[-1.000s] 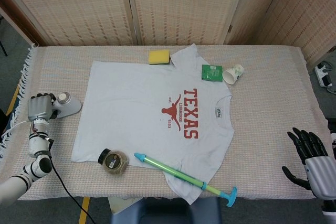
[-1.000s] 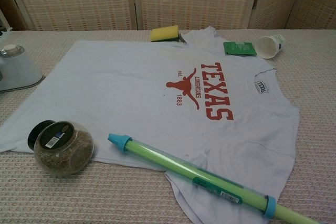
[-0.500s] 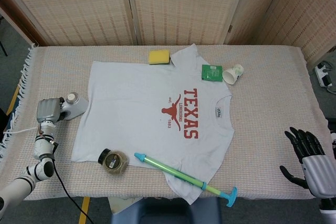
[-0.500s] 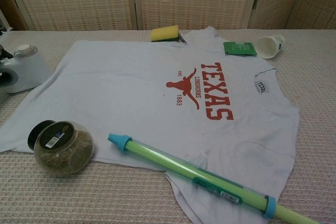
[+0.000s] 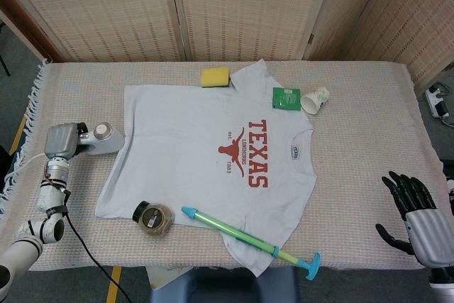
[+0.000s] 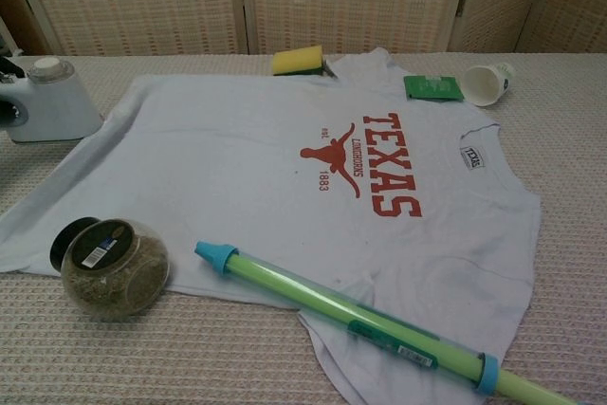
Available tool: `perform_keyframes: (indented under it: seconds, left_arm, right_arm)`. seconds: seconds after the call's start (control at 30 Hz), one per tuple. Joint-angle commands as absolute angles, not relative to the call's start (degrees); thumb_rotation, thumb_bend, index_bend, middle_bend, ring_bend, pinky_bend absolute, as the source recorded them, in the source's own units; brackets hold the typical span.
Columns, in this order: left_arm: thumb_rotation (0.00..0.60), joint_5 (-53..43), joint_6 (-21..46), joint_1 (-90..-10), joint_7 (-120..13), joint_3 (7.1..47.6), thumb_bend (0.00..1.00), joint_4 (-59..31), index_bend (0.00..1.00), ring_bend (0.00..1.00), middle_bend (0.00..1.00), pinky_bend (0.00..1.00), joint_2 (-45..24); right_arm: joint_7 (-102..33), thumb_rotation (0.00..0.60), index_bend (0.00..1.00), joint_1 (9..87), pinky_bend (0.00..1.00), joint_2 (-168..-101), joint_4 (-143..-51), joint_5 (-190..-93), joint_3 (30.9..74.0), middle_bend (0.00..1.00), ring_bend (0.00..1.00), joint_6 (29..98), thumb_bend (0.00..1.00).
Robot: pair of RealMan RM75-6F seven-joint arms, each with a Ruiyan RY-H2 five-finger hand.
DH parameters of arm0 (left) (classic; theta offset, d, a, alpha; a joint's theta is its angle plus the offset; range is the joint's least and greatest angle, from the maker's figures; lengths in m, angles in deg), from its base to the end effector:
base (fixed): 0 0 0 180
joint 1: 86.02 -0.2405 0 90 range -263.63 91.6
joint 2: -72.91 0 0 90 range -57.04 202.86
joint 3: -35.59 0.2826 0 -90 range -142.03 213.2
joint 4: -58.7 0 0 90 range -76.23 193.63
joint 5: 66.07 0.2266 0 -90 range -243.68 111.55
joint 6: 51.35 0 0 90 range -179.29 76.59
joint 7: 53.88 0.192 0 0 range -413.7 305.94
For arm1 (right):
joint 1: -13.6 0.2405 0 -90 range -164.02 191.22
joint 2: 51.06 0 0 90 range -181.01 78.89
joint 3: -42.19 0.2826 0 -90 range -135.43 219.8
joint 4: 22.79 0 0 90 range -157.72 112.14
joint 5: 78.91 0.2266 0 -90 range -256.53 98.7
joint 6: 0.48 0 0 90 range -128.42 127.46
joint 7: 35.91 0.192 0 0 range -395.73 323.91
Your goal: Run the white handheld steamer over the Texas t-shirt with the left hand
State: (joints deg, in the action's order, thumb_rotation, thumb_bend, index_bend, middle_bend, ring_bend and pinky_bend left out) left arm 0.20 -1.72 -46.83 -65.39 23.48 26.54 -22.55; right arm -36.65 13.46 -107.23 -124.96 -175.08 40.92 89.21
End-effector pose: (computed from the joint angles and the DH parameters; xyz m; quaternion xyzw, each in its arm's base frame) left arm -0.3627 0.5018 0.0770 -0.5831 -0.4031 -0.3339 0.6213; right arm -0.3024 -0.1853 0.1752 0.6215 -0.3811 0.4052 0.5517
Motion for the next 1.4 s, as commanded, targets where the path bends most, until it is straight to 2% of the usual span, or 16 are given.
perform_keyframes:
  seconds: [0.03,0.3,0.67,1.07,1.4]
  left_arm:
    - [0.6,2.39,-0.06,-46.96,-72.76,22.65,0.8,28.79,0.69,0.83,0.76,0.71,-22.53]
    - [0.6,5.75,5.2,-46.95,-78.93,21.99,0.86,23.78,0.68,0.87,0.77,0.71,-19.41]
    - [0.6,11.14,10.84,-45.59,-66.57,24.22,0.91,6.82,0.68,0.89,0.8,0.72,-17.26]
    - [0.6,11.01,8.31,-43.49,-49.78,26.07,0.92,-5.16,0.68,0.89,0.8,0.72,-20.37]
    - [0.6,2.18,4.5,-42.71,-37.79,24.07,0.92,-2.31,0.68,0.89,0.8,0.72,-26.36]
  right_arm:
    - [-37.01,0.6,0.0,13.64,0.0,-107.33,-125.29,-175.14,40.95,0.02,0.0,88.91,0.23]
    - [-37.71,0.6,0.0,13.98,0.0,-107.38,-125.86,-175.53,41.05,0.02,0.0,88.61,0.23]
    - [-36.67,0.6,0.0,14.11,0.0,-107.79,-124.89,-175.19,40.75,0.02,0.0,87.95,0.23]
    - [-34.77,0.6,0.0,14.03,0.0,-108.35,-123.16,-175.16,40.39,0.02,0.0,87.85,0.23]
    - [-33.75,0.6,0.0,14.21,0.0,-108.77,-122.28,-175.27,40.32,0.02,0.0,87.76,0.23]
